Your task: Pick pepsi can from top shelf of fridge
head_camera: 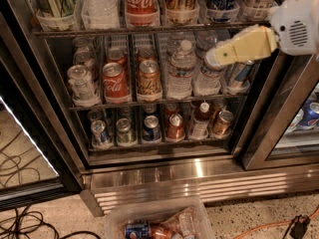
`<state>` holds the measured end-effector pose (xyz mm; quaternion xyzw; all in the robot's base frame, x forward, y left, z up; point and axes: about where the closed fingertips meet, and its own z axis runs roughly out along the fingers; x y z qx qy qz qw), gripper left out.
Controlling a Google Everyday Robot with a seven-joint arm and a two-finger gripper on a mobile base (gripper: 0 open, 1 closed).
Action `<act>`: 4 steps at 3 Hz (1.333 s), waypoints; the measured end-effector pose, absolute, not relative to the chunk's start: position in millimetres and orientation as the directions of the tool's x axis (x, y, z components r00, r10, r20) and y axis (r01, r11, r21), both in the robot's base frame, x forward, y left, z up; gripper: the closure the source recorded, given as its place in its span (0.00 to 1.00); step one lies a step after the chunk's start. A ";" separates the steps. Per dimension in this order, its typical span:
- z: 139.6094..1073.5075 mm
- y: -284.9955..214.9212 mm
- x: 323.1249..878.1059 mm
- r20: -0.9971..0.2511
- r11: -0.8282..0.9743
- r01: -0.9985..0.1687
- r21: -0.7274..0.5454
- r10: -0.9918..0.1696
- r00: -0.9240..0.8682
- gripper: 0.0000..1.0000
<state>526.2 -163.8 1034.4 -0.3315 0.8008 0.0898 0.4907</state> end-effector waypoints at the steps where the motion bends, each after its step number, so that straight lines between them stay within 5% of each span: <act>1: 1051.1 -147.6 539.6 -0.907 0.818 -0.557 -0.145 -0.335 -0.256 0.00; 4: 1037.1 -104.3 566.2 -0.952 0.873 -0.465 -0.143 -0.251 -0.178 0.00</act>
Offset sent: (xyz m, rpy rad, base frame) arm 0.0424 0.0518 0.0209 0.2493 -0.1716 -0.1879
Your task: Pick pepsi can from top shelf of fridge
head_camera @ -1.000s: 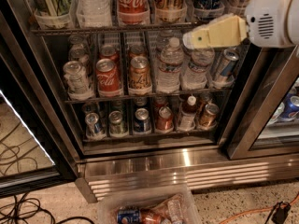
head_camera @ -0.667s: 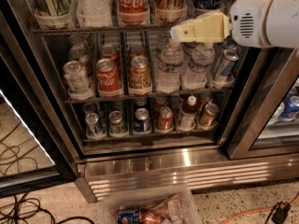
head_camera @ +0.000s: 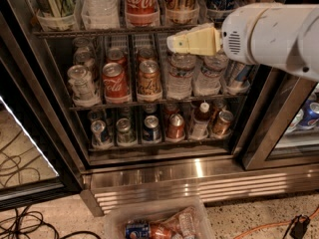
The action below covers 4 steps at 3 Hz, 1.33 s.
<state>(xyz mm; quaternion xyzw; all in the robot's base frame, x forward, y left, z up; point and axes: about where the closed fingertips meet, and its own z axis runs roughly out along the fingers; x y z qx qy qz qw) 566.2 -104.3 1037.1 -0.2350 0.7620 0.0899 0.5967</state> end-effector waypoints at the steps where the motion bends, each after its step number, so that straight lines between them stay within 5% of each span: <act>1: 1034.8 -107.0 563.3 -0.954 0.892 -0.401 -0.210 -0.277 -0.118 0.00; 4: 1032.3 -125.5 551.3 -0.959 0.919 -0.322 -0.229 -0.269 -0.087 0.00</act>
Offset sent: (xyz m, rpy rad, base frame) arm 0.0007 -0.0032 -0.0027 -0.0972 -0.2011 -0.2382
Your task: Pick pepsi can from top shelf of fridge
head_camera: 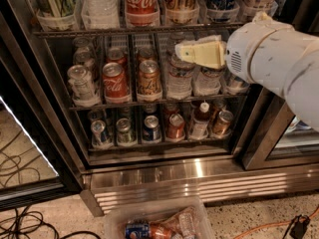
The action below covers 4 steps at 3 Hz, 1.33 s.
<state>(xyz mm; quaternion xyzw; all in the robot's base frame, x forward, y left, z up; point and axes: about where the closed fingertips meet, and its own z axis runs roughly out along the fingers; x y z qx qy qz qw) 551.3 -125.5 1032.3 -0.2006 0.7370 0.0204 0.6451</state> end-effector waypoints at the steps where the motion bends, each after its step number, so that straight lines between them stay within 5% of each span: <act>1: 1033.4 -119.9 554.2 -0.969 0.927 -0.316 -0.203 -0.236 -0.070 0.00; 2: 1037.8 -117.2 557.7 -0.975 0.933 -0.301 -0.198 -0.218 -0.034 0.19; 4: 1032.0 -127.7 565.2 -0.976 0.945 -0.248 -0.214 -0.216 0.018 0.32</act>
Offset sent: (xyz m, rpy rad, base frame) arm 0.0178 0.0173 0.0058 0.0779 -0.0994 -0.0284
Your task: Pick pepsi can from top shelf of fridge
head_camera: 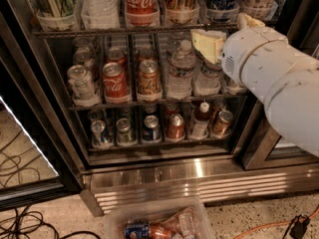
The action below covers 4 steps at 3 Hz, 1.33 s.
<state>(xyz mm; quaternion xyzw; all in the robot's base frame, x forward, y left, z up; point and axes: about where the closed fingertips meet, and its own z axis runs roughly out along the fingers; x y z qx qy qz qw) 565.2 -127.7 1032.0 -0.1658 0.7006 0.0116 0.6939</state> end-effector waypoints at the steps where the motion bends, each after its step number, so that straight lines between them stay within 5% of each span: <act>1: 1029.2 -136.9 573.6 -0.972 0.950 -0.205 -0.235 -0.232 0.042 0.28; 4: 1049.5 -127.1 612.5 -0.960 0.959 -0.100 -0.265 -0.253 0.122 0.30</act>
Offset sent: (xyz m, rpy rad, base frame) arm 0.0539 0.0064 0.0172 -0.0350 -0.1248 -0.1480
